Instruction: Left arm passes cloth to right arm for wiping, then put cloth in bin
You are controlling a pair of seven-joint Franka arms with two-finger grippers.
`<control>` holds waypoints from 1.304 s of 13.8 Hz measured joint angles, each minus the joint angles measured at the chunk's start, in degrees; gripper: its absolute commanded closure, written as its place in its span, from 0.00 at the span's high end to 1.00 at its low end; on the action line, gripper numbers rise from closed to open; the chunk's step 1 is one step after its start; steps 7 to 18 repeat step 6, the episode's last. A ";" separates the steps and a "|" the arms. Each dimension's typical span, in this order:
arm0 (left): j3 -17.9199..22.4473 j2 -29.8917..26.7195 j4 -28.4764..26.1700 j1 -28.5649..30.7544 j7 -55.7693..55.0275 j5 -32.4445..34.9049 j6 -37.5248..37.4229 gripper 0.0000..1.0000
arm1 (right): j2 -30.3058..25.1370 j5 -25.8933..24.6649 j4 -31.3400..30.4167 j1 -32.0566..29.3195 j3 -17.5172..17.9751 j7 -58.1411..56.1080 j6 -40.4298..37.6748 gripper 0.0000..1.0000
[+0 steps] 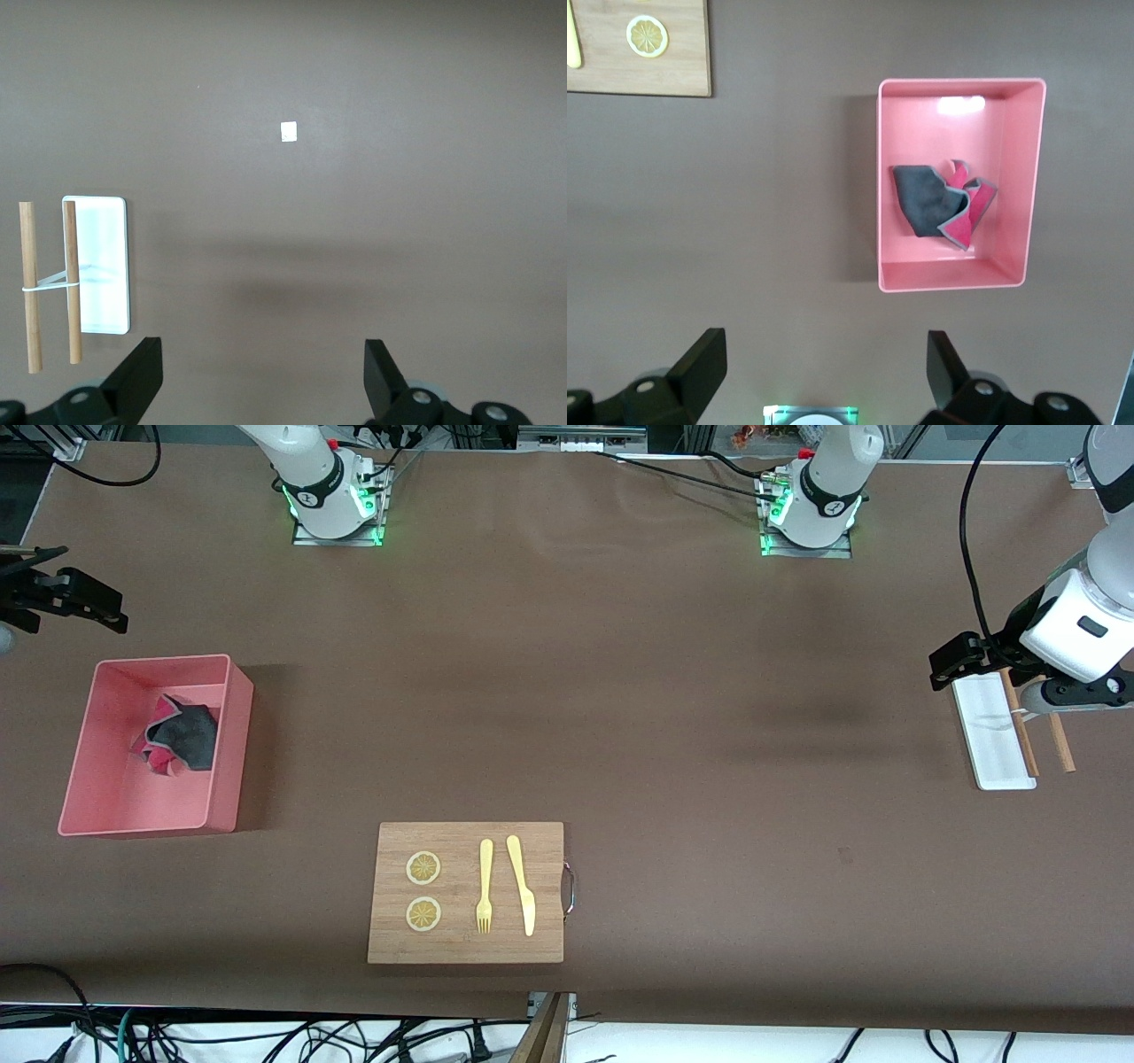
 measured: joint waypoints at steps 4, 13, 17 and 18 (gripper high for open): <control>0.00 0.00 0.10 -0.05 0.00 0.00 -0.01 1.00 | -0.02 0.75 -1.38 -0.06 0.19 0.15 0.11 1.00; 0.00 0.00 0.13 -0.09 0.00 0.00 -0.01 1.00 | 0.26 0.77 -1.38 -0.06 0.26 0.15 0.32 1.00; 0.00 0.00 0.13 -0.09 0.00 0.00 -0.01 1.00 | 0.26 0.77 -1.38 -0.06 0.26 0.15 0.32 1.00; 0.00 0.00 0.13 -0.09 0.00 0.00 -0.01 1.00 | 0.26 0.77 -1.38 -0.06 0.26 0.15 0.32 1.00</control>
